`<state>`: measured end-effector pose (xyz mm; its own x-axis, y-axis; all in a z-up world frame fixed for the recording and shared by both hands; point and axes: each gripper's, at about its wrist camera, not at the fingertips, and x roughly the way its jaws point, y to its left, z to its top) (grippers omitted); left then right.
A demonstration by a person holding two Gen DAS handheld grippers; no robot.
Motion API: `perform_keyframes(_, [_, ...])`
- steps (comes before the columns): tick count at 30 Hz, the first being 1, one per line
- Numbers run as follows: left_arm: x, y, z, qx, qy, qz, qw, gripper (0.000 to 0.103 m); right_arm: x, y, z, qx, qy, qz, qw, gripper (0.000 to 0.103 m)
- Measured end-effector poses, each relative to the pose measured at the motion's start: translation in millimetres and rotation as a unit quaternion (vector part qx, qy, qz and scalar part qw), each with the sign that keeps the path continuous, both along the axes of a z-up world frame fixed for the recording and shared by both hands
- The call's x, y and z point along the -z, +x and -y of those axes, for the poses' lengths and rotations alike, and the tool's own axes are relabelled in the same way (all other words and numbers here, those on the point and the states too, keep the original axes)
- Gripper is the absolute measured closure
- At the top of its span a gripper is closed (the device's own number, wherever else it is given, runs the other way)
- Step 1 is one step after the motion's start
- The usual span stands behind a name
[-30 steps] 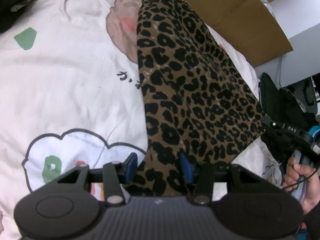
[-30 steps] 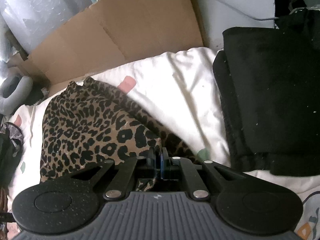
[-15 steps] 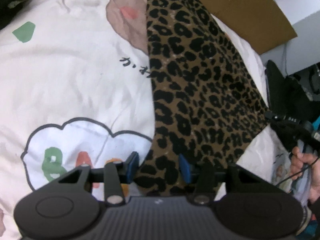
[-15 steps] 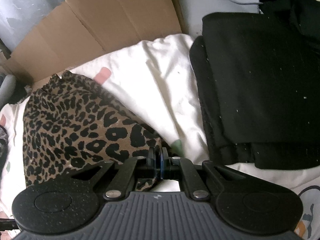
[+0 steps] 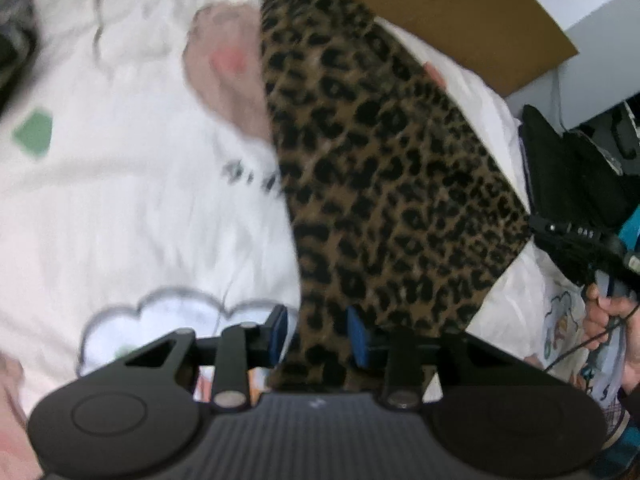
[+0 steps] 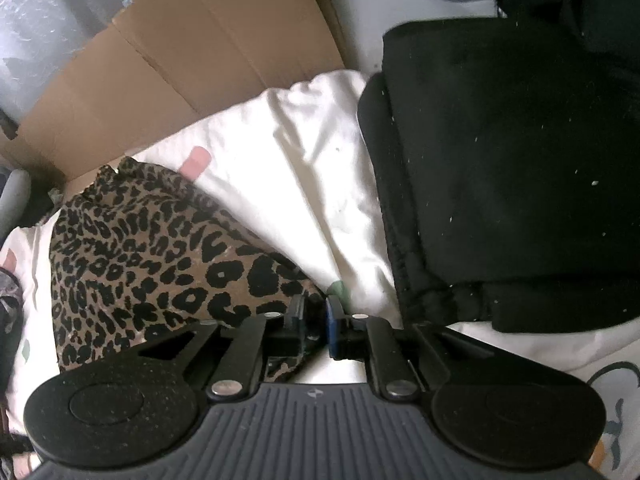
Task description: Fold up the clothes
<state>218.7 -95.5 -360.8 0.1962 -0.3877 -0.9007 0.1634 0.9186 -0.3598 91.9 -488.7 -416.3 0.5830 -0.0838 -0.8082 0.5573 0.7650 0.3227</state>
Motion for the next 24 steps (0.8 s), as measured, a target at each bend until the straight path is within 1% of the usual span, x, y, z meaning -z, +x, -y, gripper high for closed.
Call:
perform_keyframes(6, [-38.3, 42.7, 32.1, 0.024, 0.016, 0.042, 0.9987, 0.068, -11.0, -3.4, -2.7, -0.010, -0.013, 0.023, 1.000, 0.089])
perform_keyframes(10, [-62.2, 67.1, 59.7, 0.042, 0.030, 0.067, 0.9964, 0.068, -15.1, -2.5, -5.5, -0.023, -0.017, 0.034, 0.999, 0.089])
perform_keyframes(14, [-81.4, 89.3, 85.8, 0.040, 0.024, 0.087, 0.9951, 0.068, -17.6, 1.0, -3.9, -0.021, -0.022, 0.044, 0.999, 0.089])
perform_keyframes(16, [-86.4, 101.9, 95.4, 0.040, 0.024, 0.096, 0.9943, 0.068, -18.8, 4.0, -0.9, -0.016, -0.020, 0.049, 0.998, 0.089])
perform_keyframes(20, [-92.9, 127.1, 113.8, 0.038, 0.028, 0.110, 0.9928, 0.067, -19.2, 11.0, 0.3, -0.026, -0.020, 0.053, 0.998, 0.089])
perform_keyframes(24, [-89.3, 151.1, 125.7, 0.024, 0.035, 0.115, 0.9925, 0.067, -13.1, 12.1, -0.6, -0.031, -0.009, 0.049, 0.998, 0.089])
